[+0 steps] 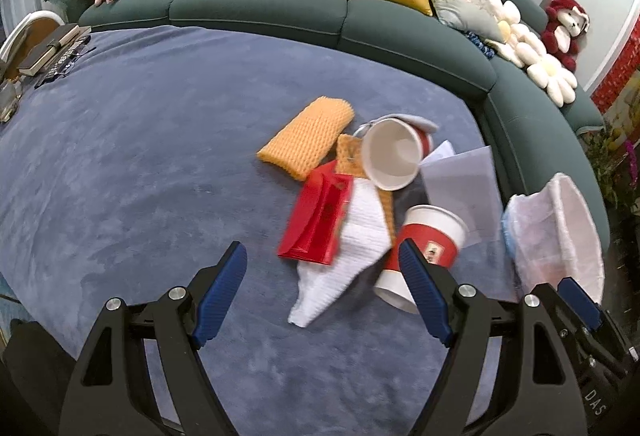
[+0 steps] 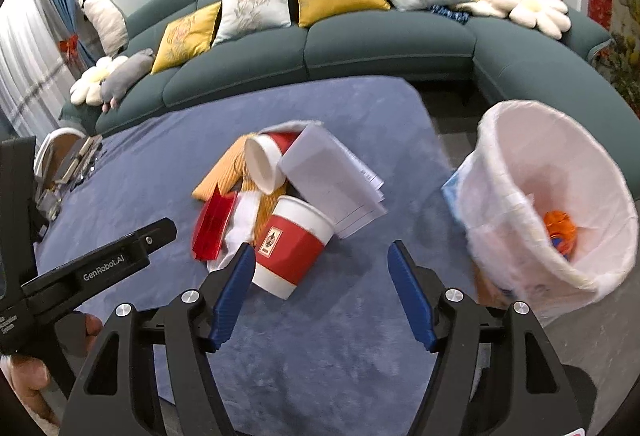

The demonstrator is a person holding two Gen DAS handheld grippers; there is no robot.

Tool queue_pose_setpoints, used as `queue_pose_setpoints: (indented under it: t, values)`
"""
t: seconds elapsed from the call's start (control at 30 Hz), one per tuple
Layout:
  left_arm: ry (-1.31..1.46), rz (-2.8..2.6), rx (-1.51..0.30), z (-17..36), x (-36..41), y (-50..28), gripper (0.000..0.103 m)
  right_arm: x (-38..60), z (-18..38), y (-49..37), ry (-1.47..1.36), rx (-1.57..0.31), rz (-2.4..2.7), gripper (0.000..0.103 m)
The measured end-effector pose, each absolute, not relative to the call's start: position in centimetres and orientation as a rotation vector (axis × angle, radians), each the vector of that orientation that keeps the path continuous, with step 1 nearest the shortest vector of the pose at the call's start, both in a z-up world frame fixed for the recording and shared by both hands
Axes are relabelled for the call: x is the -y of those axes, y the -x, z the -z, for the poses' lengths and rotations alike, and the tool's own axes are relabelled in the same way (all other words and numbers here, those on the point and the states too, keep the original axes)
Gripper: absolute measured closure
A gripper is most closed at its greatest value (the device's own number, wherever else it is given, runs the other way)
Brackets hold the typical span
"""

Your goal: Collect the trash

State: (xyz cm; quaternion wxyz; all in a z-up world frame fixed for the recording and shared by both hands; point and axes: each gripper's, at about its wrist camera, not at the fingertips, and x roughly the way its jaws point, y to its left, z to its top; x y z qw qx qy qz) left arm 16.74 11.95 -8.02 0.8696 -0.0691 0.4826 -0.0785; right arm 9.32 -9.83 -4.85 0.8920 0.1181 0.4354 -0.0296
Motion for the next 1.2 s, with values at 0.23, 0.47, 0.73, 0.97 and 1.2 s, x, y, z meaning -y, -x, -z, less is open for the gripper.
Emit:
queue_pose_setpoints:
  t: [0.23, 0.47, 0.73, 0.97, 1.2]
  values:
    - [0.111, 0.158, -1.041, 10.6, -11.9, -19.1, 0.033, 9.1, 7.8, -12.3, -0.275, -0.974, 0.049, 0.037]
    - [0.102, 0.174, -1.083, 12.9, -11.6, -21.3, 0.045, 8.3, 10.6, -15.1, -0.329, -1.036, 0.044, 0.037]
    - [0.149, 0.201, -1.135, 14.8, -12.4, -23.1, 0.070, 7.4, 13.1, -17.0, -0.368, -1.096, 0.033, 0.037]
    - [0.160, 0.219, -1.139, 14.7, -12.7, -23.1, 0.090, 7.1, 13.9, -17.4, -0.360, -1.095, 0.035, 0.038]
    - [0.156, 0.216, -1.099, 12.5, -12.7, -21.9, 0.095, 7.4, 12.4, -16.6, -0.354, -1.052, 0.027, 0.040]
